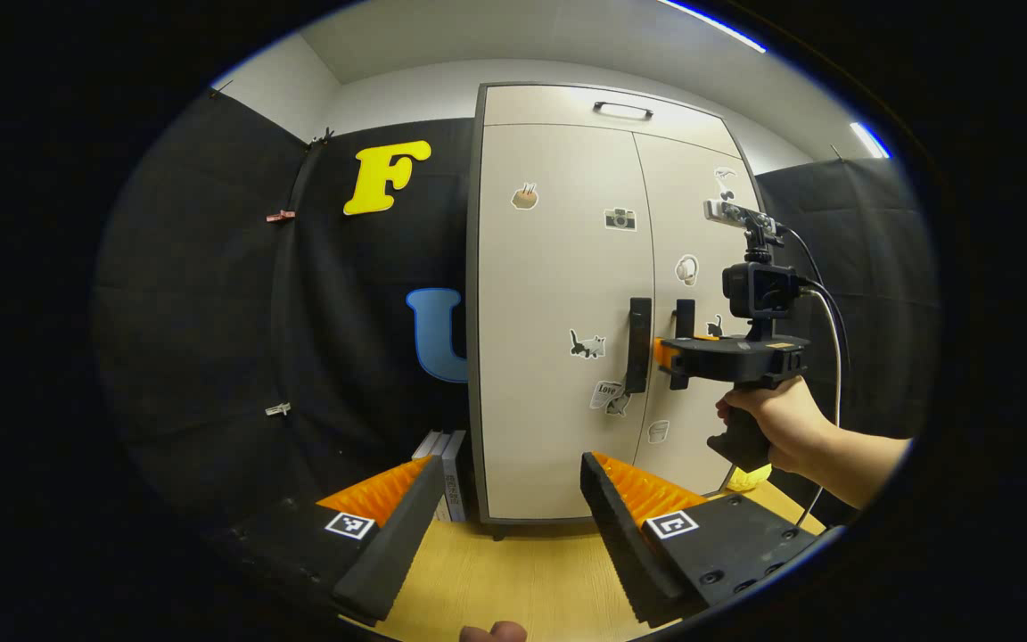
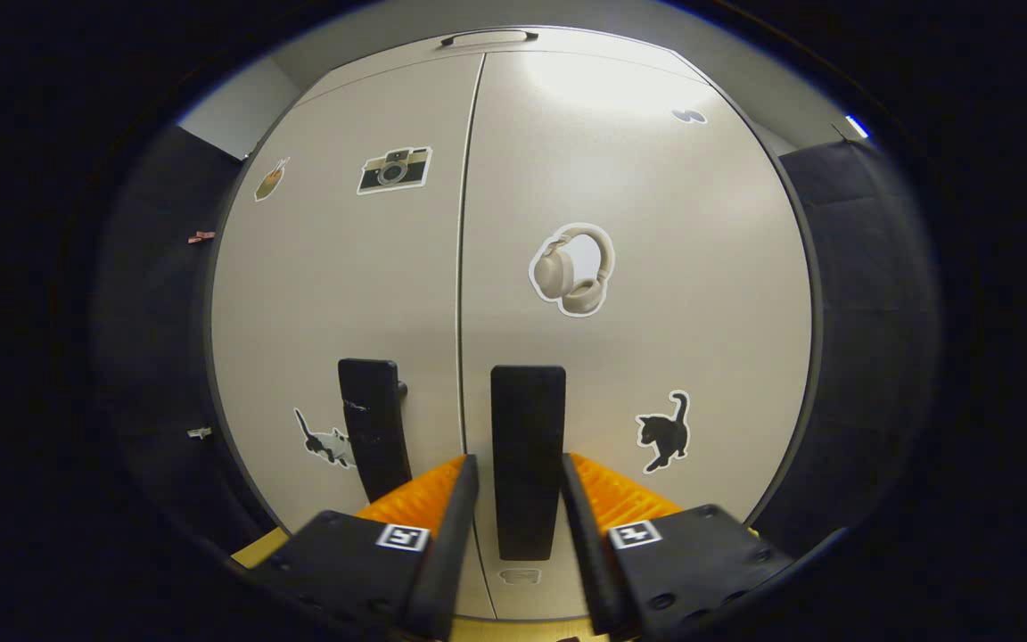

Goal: Open the right door of the double-door shoe cabinet with the right hand, and open the left door with the left hand.

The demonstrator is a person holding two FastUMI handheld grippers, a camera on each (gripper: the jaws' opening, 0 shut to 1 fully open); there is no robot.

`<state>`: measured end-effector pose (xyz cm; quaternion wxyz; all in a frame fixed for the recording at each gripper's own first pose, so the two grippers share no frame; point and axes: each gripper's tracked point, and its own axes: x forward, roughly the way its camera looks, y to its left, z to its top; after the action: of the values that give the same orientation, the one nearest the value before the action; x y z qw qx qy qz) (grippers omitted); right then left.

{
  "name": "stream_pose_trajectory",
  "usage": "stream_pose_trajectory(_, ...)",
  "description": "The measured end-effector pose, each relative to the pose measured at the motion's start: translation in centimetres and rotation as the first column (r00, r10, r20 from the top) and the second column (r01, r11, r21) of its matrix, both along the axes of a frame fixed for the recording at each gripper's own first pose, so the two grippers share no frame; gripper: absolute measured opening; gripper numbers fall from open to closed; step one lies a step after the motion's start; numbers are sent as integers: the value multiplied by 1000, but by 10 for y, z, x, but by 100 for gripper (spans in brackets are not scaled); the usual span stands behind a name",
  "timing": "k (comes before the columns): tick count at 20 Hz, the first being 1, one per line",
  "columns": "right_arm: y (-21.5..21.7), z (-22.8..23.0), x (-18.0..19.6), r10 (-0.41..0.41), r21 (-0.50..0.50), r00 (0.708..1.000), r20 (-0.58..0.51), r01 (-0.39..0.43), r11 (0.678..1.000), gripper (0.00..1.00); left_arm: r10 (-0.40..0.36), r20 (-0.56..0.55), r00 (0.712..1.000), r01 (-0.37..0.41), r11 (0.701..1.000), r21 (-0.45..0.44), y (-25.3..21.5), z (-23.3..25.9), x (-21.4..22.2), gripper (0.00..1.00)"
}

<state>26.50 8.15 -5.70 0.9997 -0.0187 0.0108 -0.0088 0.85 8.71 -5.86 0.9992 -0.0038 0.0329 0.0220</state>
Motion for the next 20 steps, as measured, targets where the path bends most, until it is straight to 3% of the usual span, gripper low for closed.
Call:
stream_pose_trajectory(1, 0, -1, 0, -8, 9, 1000, -14, 8, 1000, 43, 1, -3, 1000, -1, 1000, -2, 2, -1, 0, 95)
stream_pose_trajectory(3, -1, -1, -4, -18, -2, 1000, -7, 18, 1000, 43, 9, -4, 1000, -9, 1000, -6, 6, -3, -2, 95)
stream_pose_trajectory(7, -1, -1, -1, -21, -15, 1000, -16, 21, 1000, 23, 20, -3, 1000, -20, 1000, -13, 11, -5, -7, 95)
stream_pose_trajectory(11, -2, 1, -2, -17, 27, 1000, -20, 18, 999, 23, 39, -5, 999, -39, 999, -22, 15, -7, -14, 95)
stream_pose_trajectory(12, -2, 0, 0, -19, 17, 1000, -15, 19, 1000, 16, 44, -6, 999, -45, 999, -25, 16, -8, -17, 95)
stream_pose_trajectory(14, -2, 0, -2, -21, 1, 1000, -20, 21, 1000, 16, 52, -4, 999, -52, 998, -28, 17, -7, -23, 95)
stream_pose_trajectory(20, -5, 4, -24, 65, 49, 997, -29, -64, 997, 11, 84, 4, 996, -84, 996, -27, 14, -3, -34, 95)
